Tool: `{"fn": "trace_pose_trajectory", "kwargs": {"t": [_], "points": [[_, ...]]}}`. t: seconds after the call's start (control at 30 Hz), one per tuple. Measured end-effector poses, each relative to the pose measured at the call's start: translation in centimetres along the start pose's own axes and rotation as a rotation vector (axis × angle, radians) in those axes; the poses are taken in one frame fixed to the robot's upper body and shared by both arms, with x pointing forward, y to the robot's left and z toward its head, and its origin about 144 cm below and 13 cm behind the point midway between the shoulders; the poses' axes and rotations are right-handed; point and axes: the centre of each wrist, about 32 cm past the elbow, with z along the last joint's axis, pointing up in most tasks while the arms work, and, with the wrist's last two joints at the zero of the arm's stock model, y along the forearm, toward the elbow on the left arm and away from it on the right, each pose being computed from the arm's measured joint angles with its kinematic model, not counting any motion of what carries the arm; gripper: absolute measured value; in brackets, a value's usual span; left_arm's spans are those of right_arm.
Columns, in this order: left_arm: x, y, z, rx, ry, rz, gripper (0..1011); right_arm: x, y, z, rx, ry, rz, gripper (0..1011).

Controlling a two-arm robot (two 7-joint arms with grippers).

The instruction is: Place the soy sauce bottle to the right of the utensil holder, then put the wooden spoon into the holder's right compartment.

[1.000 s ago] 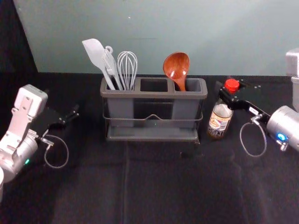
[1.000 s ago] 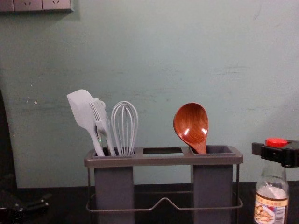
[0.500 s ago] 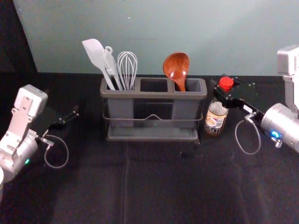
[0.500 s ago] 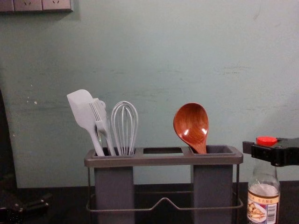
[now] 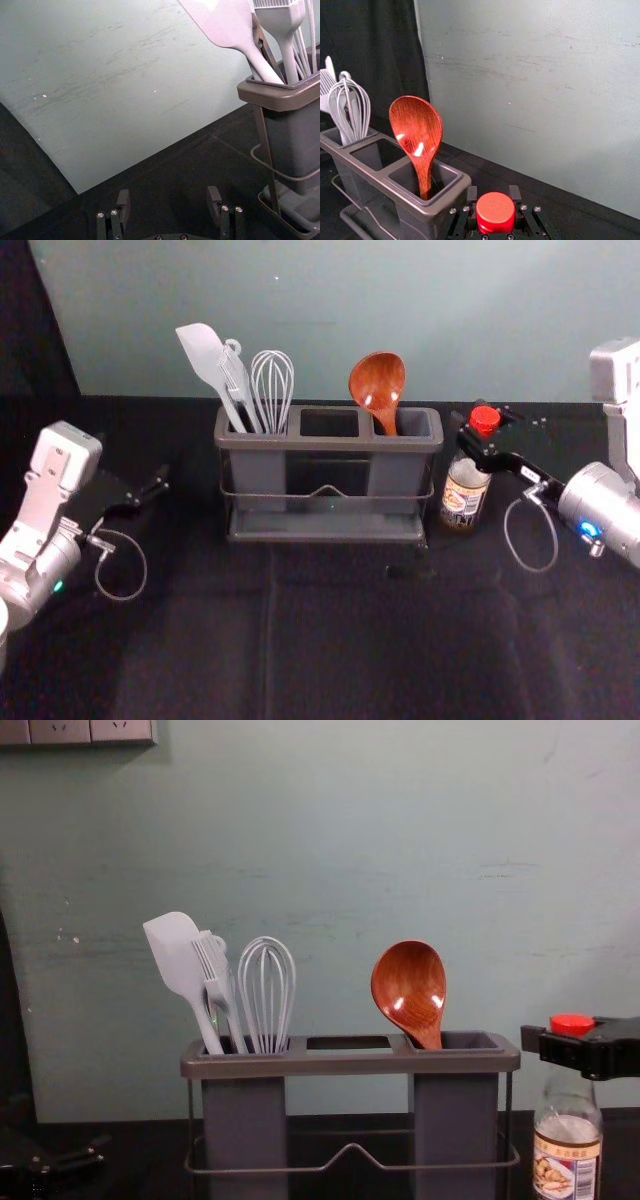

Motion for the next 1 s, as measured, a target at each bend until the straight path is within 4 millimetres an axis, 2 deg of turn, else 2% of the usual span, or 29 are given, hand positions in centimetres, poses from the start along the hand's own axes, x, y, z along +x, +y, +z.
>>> {"fn": "trace_pose_trajectory", "kwargs": {"t": [1.0], "points": [[0.0,0.0,0.0,0.0,0.0,0.0,1005,0.36,-0.08,-0.64,-0.007,0.011,-0.009,385]]}}
